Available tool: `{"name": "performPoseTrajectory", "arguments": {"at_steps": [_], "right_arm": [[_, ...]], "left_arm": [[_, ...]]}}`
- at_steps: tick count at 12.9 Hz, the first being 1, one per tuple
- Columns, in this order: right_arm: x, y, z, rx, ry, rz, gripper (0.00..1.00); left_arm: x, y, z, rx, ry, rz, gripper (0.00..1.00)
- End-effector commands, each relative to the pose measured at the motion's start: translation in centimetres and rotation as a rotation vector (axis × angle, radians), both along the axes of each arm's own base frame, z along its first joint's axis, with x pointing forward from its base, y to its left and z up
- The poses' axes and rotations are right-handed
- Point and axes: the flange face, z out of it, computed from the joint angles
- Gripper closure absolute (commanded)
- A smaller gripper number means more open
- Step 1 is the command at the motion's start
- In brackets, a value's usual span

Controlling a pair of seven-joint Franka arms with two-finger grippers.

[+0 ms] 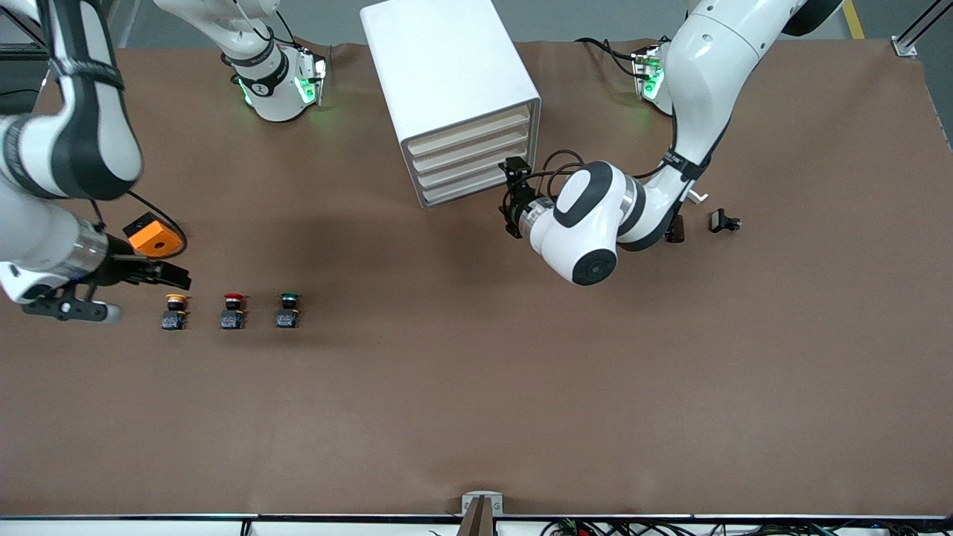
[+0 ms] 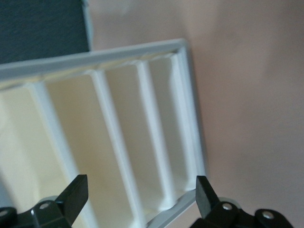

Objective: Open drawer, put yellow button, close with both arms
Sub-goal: 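Grasp the yellow button with the right gripper while the left gripper grips the drawer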

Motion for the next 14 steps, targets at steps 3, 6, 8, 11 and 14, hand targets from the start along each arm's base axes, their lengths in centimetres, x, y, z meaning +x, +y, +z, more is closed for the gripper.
{"name": "performPoseTrajectory", "arguments": {"at_steps": [3, 6, 8, 11, 14], "right_arm": [[0.5, -5.5, -6.0, -0.074, -0.046, 0.027, 0.0], [1.0, -10.0, -10.6, -0.071, -0.079, 0.08, 0.0], [0.9, -11.2, -13.3, -0.071, -0.097, 0.092, 0.0], [1.1, -12.0, -16.3, -0.078, -0.148, 0.151, 0.0], [1.1, -12.2, -17.9, -0.078, -0.149, 0.185, 0.0]], "left_arm": [[-2.2, -1.1, 1.7, -0.024, 0.195, -0.039, 0.04], [-2.9, -1.5, 0.1, -0.017, 0.254, -0.046, 0.16], [-3.7, -2.3, -0.8, 0.001, 0.301, -0.031, 0.22], [-4.4, -3.0, -1.8, 0.032, 0.341, -0.022, 0.24], [-5.4, -4.2, -1.9, 0.047, 0.375, -0.014, 0.29]]}}
